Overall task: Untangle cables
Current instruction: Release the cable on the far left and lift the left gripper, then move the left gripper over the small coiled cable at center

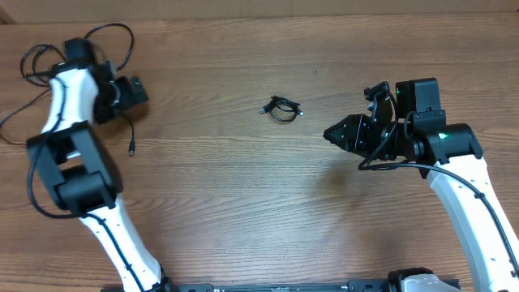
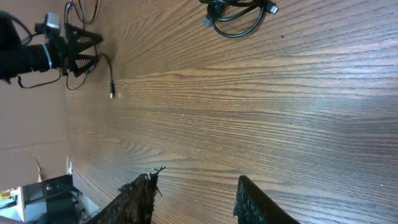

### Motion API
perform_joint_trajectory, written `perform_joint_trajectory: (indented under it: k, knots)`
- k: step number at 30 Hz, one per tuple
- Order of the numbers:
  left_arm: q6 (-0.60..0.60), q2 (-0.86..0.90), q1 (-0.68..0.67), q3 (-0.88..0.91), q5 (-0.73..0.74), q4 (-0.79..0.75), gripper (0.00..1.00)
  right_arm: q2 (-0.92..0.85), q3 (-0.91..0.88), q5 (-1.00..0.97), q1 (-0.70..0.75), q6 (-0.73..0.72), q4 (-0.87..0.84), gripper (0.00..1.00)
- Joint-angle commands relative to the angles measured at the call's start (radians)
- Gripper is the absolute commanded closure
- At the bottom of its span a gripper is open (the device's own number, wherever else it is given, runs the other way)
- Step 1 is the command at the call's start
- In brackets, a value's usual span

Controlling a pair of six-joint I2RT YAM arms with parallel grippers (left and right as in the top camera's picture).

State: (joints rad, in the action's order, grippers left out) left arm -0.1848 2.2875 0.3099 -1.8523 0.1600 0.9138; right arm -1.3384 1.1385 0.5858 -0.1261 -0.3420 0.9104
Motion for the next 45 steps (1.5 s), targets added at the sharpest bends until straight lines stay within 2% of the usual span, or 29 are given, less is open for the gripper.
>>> perform_joint_trajectory:
  k: [1, 5, 9, 14, 18, 20, 22, 25, 29, 33, 34, 35, 37, 38, 40, 42, 44, 45]
  knots:
    - [-0.202, -0.032, -0.069, 0.048, -0.272, 0.002, 0.00, -0.003, -0.010, -0.010, -0.003, 0.034, -0.003, 0.59]
    - [-0.243, -0.030, -0.069, 0.053, -0.275, 0.002, 0.07, -0.003, -0.019, -0.009, -0.003, 0.037, 0.000, 0.58]
    - [-0.296, -0.030, -0.048, 0.063, -0.275, 0.020, 0.01, -0.004, -0.020, -0.009, -0.003, 0.037, -0.001, 0.58]
    - [-0.298, -0.023, -0.039, 0.094, -0.275, -0.007, 0.36, -0.004, -0.020, -0.009, -0.003, 0.037, -0.007, 0.58]
    - [-0.298, -0.023, -0.041, 0.128, -0.275, -0.053, 0.55, -0.004, -0.020, -0.009, -0.003, 0.037, -0.010, 0.58]
    - [-0.298, -0.023, -0.041, 0.146, -0.275, -0.081, 0.78, -0.004, -0.020, -0.009, -0.003, 0.037, -0.008, 0.58]
    - [-0.297, -0.023, -0.040, 0.148, -0.276, -0.089, 0.92, -0.004, -0.020, -0.009, -0.003, 0.037, -0.006, 0.58]
    - [-0.268, -0.023, -0.040, 0.148, -0.275, -0.121, 0.96, -0.004, -0.020, -0.009, -0.003, 0.037, -0.006, 0.58]
    - [-0.179, -0.023, -0.040, 0.136, -0.271, -0.143, 0.96, -0.004, -0.020, -0.009, -0.003, 0.037, -0.004, 0.58]
    - [-0.179, -0.027, -0.040, 0.095, -0.270, -0.116, 0.96, -0.004, -0.020, -0.009, -0.003, 0.037, -0.004, 0.58]
    - [-0.179, -0.027, -0.040, 0.084, -0.267, -0.116, 0.87, -0.004, -0.020, -0.009, -0.003, 0.037, -0.003, 0.58]
    - [-0.179, -0.027, -0.040, 0.080, -0.257, -0.116, 0.82, -0.004, -0.020, -0.009, -0.003, 0.037, -0.003, 0.58]
    - [-0.178, -0.027, -0.040, 0.057, -0.200, -0.100, 0.78, -0.004, -0.020, -0.009, -0.003, 0.037, -0.003, 0.58]
    - [-0.178, -0.027, -0.040, 0.037, -0.160, -0.087, 0.69, -0.004, -0.020, -0.009, -0.003, 0.037, -0.003, 0.57]
    - [-0.178, -0.027, -0.040, 0.000, -0.111, -0.055, 0.65, -0.004, -0.020, -0.009, -0.003, 0.037, -0.003, 0.57]
    - [-0.177, -0.027, -0.040, -0.047, -0.062, -0.008, 0.49, -0.004, -0.020, -0.009, -0.003, 0.037, 0.003, 0.57]
    - [-0.176, -0.027, -0.040, -0.099, -0.011, 0.039, 0.47, -0.004, -0.020, -0.010, -0.003, 0.037, 0.005, 0.57]
    - [-0.147, -0.028, -0.043, -0.137, 0.057, 0.068, 0.43, -0.004, -0.020, -0.010, -0.003, 0.037, 0.003, 0.57]
